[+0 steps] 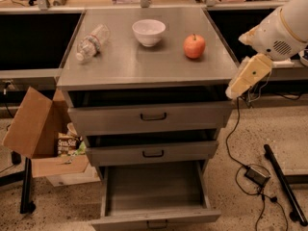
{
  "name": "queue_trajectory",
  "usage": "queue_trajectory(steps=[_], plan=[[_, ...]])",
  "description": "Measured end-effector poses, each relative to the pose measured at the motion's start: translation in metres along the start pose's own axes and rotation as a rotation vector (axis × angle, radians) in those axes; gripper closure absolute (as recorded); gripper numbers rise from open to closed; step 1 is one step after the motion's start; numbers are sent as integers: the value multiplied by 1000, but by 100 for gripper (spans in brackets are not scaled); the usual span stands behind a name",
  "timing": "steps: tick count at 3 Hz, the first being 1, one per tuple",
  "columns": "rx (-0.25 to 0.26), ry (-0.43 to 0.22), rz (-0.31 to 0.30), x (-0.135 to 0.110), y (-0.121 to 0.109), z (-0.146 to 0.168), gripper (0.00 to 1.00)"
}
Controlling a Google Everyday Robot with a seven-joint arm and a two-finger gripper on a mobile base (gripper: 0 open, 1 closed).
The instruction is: Place apple into bottom drawer
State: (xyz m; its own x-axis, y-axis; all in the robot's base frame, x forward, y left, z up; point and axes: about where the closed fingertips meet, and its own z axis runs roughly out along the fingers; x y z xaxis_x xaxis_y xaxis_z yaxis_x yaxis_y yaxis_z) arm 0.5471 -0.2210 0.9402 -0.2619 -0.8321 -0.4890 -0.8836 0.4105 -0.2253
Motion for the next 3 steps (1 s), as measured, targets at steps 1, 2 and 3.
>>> queue_trajectory(steps=[1,2,3], plan=[[18,-113,57,-6,-42,38,0],[18,-113,57,-6,-42,38,0],[33,-156,81,-2,-70,57,0]])
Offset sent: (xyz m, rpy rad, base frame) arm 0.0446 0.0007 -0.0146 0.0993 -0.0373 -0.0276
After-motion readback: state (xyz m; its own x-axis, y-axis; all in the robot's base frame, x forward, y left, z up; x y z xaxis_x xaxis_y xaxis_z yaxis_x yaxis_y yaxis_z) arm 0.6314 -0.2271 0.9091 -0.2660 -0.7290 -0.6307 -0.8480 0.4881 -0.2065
